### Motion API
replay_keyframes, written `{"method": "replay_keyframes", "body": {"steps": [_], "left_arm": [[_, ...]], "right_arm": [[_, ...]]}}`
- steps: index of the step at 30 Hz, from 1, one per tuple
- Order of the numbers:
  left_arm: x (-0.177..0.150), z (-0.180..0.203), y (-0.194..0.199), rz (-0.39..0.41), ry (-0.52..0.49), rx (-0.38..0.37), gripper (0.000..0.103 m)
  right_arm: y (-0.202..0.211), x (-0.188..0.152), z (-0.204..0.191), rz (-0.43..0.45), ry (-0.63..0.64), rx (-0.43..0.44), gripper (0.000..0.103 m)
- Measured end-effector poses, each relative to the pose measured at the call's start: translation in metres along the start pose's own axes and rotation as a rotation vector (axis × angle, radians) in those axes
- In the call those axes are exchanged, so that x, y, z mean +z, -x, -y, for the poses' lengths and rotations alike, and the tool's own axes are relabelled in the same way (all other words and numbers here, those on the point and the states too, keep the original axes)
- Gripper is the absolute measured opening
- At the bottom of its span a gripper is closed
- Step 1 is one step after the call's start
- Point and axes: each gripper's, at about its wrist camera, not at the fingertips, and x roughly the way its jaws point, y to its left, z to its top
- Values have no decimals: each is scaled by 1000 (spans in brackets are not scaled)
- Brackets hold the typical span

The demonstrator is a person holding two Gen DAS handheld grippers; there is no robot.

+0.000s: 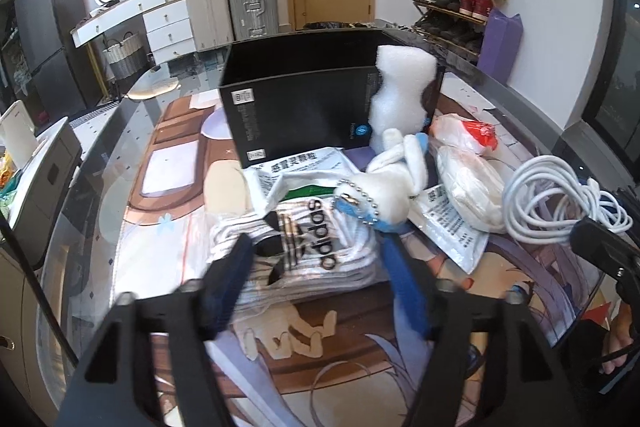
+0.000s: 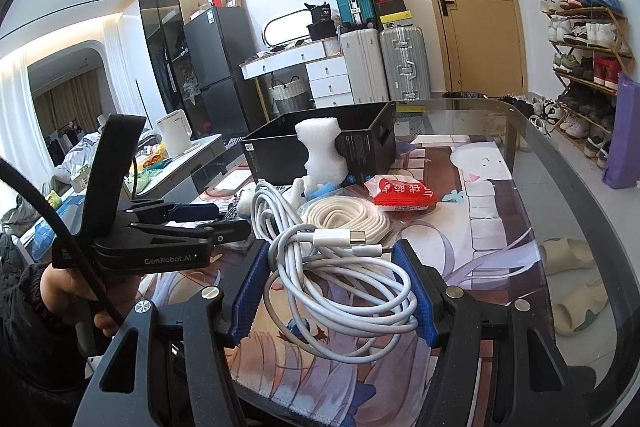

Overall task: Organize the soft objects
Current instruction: 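Close the left tool on the clear adidas sock bag while the right tool holds the cable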

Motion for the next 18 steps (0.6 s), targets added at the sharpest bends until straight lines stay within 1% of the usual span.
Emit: {"method": "replay_keyframes", "body": {"steps": [2, 4, 6, 8, 10, 18], "left_arm": [[0, -3, -1, 5, 7, 14, 89], [0, -5, -6, -12, 5, 15, 90], [0, -6, -10, -19, 5, 29, 96], [1, -9, -16, -39, 23, 25, 97], [1, -12, -18, -42, 36, 27, 97], [0, -12, -26, -84, 25, 34, 102]], "right_arm": [[-1, 0, 0, 0, 1, 2, 63], [-2, 0, -1, 0, 1, 2, 63], [-2, 0, -1, 0, 1, 2, 63], [-2, -1, -1, -2, 1, 2, 63], [-2, 0, 0, -2, 0, 4, 63], [-6, -1, -2, -9, 4, 8, 63]]}}
